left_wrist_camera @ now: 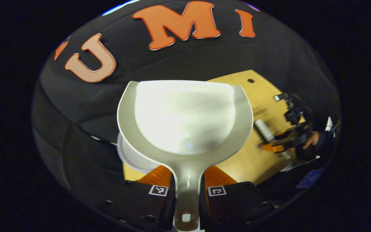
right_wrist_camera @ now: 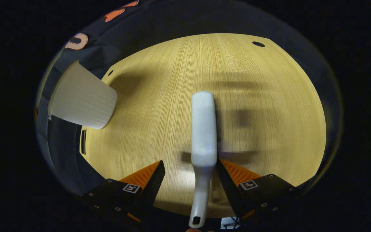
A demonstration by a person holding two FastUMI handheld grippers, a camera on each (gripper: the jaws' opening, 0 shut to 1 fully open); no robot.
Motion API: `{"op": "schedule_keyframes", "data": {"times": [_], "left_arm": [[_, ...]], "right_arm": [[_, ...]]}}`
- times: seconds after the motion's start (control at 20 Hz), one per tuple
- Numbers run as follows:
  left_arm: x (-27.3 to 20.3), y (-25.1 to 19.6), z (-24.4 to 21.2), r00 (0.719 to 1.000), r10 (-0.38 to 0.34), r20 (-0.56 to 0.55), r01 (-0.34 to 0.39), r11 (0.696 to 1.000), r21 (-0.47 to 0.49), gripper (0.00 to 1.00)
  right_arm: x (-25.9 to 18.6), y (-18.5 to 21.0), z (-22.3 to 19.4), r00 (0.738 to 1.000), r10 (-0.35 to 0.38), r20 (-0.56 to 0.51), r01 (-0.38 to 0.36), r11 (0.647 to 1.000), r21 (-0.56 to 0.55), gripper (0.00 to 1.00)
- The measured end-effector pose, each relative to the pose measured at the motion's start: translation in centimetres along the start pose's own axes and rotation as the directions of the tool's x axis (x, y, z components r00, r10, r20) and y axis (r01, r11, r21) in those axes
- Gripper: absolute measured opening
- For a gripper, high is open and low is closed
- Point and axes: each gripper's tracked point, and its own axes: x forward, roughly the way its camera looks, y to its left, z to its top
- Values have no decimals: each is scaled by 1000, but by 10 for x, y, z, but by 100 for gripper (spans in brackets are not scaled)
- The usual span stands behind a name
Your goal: Pick up the small broom and dustpan from the desktop, sweep the trash into the dustpan with the broom, and then empty the trash into the garbage bin.
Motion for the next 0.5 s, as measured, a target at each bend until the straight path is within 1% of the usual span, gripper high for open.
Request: {"op": "schedule_keyframes", "data": {"times": [0.05,0.15,0.2,0.3,0.4,0.5], "left_arm": [[16,-26,5,998,-55,15,55,998,-12,30],[35,-74,-6,993,-117,14,117,992,-49,30],[56,-79,-6,993,-117,-4,116,990,-85,31],[96,-105,-23,992,-116,-42,107,981,-164,31],[135,-126,-56,983,-147,-108,117,962,-246,31],[170,-134,-90,973,-140,-184,84,955,-284,31]], "right_arm": [[-1,0,-3,1000,-1,-3,1,1000,-9,96],[-4,-3,-5,1000,-11,-1,11,1000,-16,96],[-6,-4,-6,1000,-11,4,12,1000,-16,96],[-10,-7,-9,1000,-11,12,12,1000,-9,96],[-8,-7,-13,1000,-14,9,14,1000,1,96],[-6,-7,-18,1000,-21,0,21,1000,-1,97]]}}
